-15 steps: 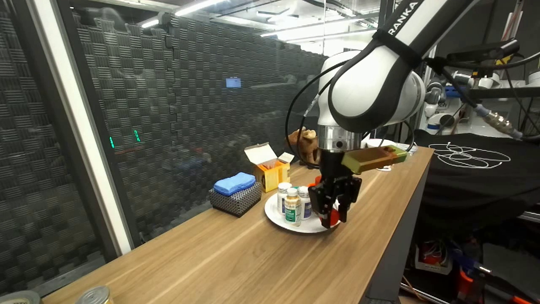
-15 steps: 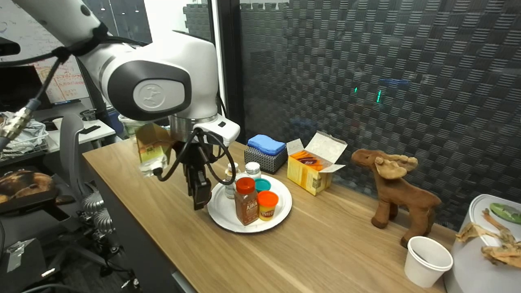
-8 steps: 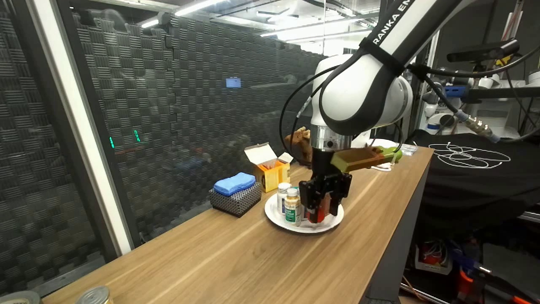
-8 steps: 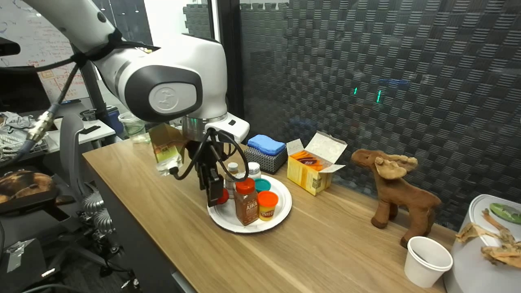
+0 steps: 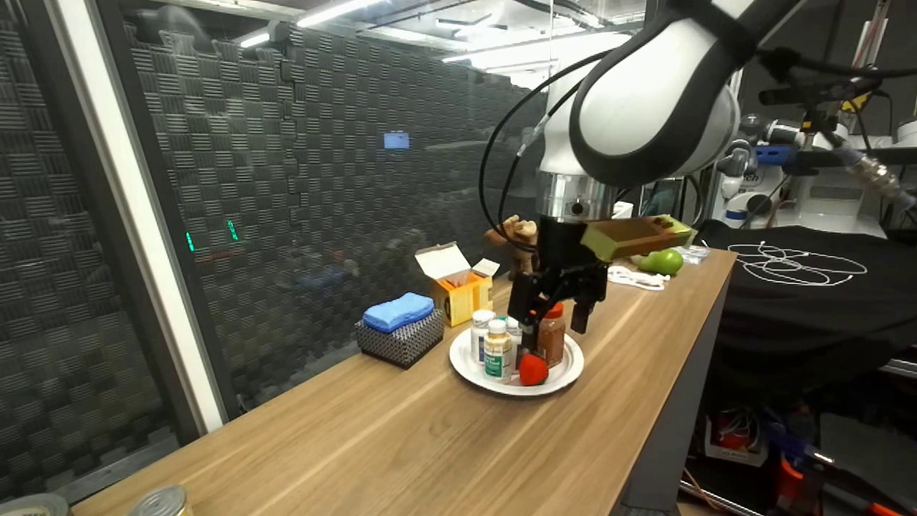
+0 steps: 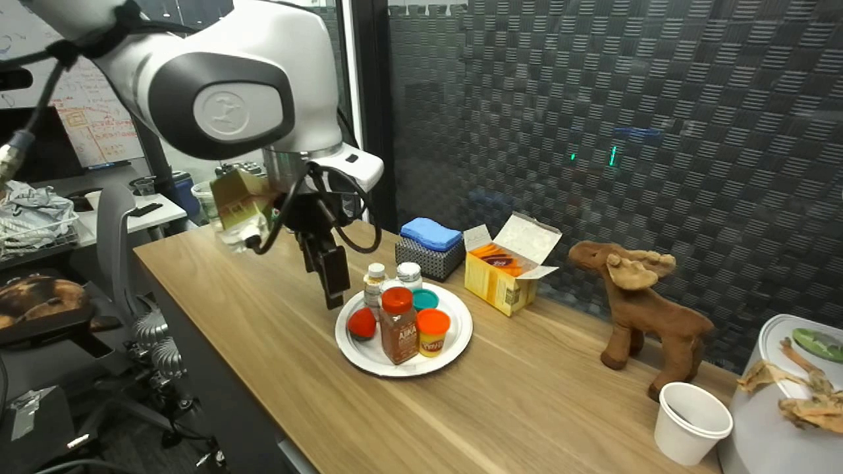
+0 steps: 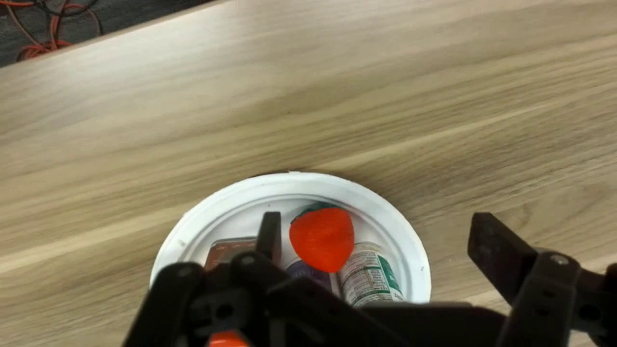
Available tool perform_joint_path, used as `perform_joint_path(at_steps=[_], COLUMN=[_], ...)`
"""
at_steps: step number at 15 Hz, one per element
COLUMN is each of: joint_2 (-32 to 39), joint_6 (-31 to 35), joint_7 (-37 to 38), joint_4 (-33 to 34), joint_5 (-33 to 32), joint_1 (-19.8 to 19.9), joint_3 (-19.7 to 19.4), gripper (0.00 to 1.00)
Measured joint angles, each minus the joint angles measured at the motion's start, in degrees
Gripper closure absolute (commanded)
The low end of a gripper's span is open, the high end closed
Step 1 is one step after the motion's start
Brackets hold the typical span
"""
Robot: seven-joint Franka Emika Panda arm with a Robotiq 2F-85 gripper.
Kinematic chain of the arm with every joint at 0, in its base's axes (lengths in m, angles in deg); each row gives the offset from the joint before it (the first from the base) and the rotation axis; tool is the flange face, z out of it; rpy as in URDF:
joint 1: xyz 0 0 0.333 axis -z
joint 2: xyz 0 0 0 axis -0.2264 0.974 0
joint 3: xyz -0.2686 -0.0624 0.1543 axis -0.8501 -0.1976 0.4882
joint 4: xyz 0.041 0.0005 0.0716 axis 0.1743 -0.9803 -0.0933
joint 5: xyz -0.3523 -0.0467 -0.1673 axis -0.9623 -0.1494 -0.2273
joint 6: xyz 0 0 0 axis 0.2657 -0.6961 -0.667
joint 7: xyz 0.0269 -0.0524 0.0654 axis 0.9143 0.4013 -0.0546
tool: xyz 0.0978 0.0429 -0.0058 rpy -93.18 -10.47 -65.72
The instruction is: Put the bottles on the tray
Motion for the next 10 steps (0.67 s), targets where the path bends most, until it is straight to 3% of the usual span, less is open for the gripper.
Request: perform_joint_path(at_steps=[4,10], joint_2=[-10.28,-24.25], joint_6=[-8.16,-23.88], joint_7=[3.60,4.55], joint_4=[-3.44,-4.24], joint_5=[-3.36,-3.53], joint_1=[-0.50,-0.56], joint_3=[0.77,2.88], gripper=[0.00,0.00])
